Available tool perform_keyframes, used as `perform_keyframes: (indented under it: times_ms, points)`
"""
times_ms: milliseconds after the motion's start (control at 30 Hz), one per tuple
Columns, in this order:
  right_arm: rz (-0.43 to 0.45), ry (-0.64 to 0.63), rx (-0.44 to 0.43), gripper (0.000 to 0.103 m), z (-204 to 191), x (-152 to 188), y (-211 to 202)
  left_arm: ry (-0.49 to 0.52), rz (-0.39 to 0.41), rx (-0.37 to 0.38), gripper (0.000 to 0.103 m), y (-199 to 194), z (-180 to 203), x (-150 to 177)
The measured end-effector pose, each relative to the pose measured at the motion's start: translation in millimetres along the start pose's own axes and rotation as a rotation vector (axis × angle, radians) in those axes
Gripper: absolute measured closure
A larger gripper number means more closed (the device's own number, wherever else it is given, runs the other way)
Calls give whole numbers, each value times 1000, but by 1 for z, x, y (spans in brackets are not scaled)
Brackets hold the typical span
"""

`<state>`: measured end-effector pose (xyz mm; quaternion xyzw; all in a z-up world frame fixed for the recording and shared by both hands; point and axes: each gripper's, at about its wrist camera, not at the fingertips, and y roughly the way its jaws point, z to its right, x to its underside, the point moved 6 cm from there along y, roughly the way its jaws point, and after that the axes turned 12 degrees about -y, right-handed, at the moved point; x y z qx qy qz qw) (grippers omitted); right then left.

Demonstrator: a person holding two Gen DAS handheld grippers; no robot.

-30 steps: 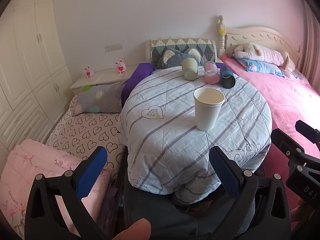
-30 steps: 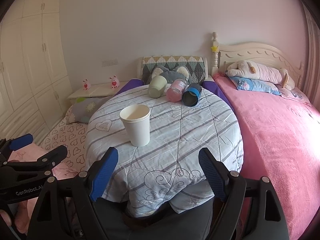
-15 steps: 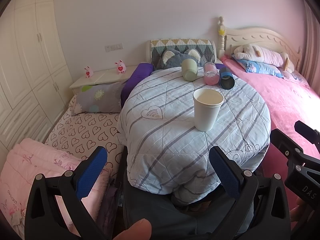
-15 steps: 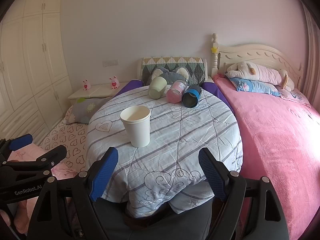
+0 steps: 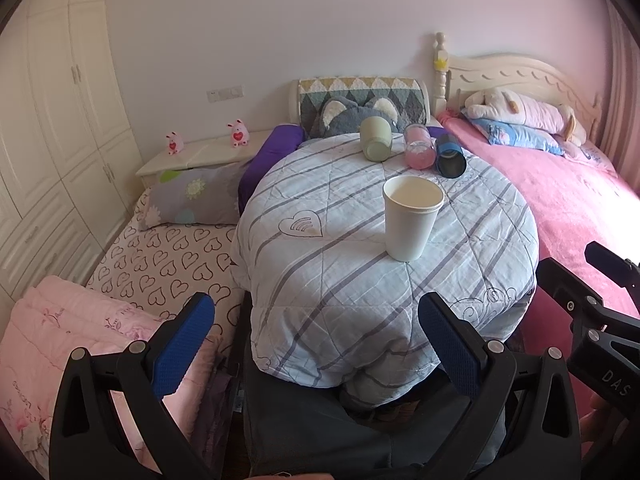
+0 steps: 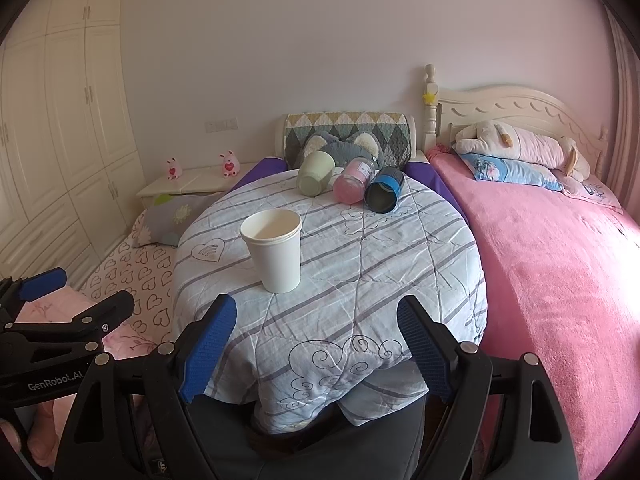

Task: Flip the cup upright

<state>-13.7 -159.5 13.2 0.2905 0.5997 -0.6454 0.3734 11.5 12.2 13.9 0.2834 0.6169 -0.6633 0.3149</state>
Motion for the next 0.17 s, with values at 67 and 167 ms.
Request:
perform_keyframes:
  times_ms: [67,167]
  points:
    - [0,-1,-1,19,0,1,0,1,6,-7,0,0,0,0]
    - [-2,0,-2,19,0,2,0,0,-1,-1,0,0,0,0]
